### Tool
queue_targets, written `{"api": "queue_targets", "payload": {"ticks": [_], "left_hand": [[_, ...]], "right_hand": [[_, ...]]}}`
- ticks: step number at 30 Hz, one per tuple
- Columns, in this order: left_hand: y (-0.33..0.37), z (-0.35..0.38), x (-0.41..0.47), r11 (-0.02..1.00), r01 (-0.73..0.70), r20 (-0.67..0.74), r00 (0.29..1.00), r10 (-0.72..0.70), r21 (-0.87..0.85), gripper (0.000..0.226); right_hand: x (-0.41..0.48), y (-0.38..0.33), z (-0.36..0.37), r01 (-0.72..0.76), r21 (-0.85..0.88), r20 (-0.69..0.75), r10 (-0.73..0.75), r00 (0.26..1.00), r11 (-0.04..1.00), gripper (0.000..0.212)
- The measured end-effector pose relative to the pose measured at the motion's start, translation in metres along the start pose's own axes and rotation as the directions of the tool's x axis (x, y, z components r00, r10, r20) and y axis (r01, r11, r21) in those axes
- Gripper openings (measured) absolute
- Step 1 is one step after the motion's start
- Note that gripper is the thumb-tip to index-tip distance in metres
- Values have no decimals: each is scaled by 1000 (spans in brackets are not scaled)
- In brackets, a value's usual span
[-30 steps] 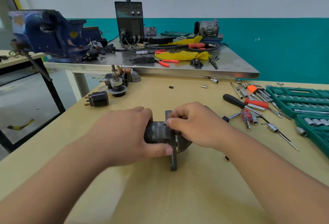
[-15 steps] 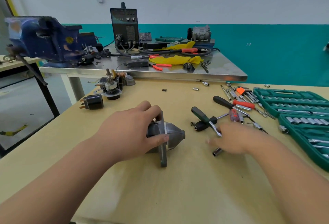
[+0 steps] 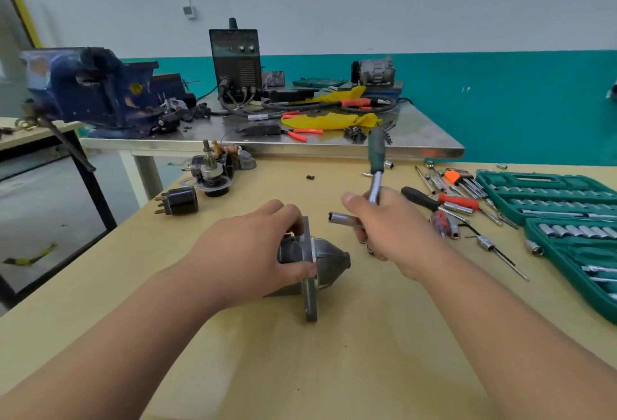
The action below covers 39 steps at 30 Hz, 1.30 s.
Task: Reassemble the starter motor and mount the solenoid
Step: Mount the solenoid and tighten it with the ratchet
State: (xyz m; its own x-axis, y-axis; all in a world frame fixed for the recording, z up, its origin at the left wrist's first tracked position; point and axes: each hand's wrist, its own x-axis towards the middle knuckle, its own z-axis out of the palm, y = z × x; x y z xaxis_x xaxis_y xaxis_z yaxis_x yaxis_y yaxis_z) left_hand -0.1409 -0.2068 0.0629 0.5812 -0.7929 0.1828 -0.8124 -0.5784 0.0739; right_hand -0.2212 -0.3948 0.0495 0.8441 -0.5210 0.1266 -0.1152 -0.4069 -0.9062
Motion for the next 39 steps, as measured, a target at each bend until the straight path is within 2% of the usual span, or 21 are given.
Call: {"api": "queue_targets", "payload": {"ticks": [3,5,9,15,17,23,27,32,34,35,37,39], "left_hand": [[0,1,2,1000,16,17,1000,-17,18,51],[1,3,4,999,17,25,1000,-19,50,53],[1,4,1,999,29,-40,999,-27,44,61],[1,6,0,998,62,-84,995,-60,19,56],[1,5,0,998,60,-84,995,-60,-3,56],[2,6,-1,999,39,-93,995,-37,10,61],[-2,1,-2,996,24,-60,998,-29,-83,78],[1,-1,0,994,-14,-42,999,9,-109,66],[3,-1,2,994,-21,-45,999,17,-104,58],[5,0,2,997,-33,-53,998,29,-72,52],[10,2,3,998,-60,-82,995,61,18,38],[16,5,3,994,-71,-101,992,80,83,30]], "right_hand": [[-1,3,14,-20,-36,33,21,999,999,30],[-3,7,18,-5,-153,-17,2,1000,988,31],[-9,10,31,134,-278,-92,-165,982,951,31],[-16,13,41,330,-273,-134,-375,917,904,34],[-16,17,42,370,-249,-129,-409,903,895,27],[-14,22,24,471,-196,119,-456,882,860,21],[-9,15,22,349,-157,131,-331,935,924,15],[-6,0,18,261,-107,220,-233,947,959,14],[-1,-7,19,61,17,247,-63,967,998,2],[1,-9,20,-71,104,295,38,955,992,10],[2,-11,17,-307,251,431,178,885,918,24],[-1,-9,14,-399,297,517,205,831,867,31]]}}
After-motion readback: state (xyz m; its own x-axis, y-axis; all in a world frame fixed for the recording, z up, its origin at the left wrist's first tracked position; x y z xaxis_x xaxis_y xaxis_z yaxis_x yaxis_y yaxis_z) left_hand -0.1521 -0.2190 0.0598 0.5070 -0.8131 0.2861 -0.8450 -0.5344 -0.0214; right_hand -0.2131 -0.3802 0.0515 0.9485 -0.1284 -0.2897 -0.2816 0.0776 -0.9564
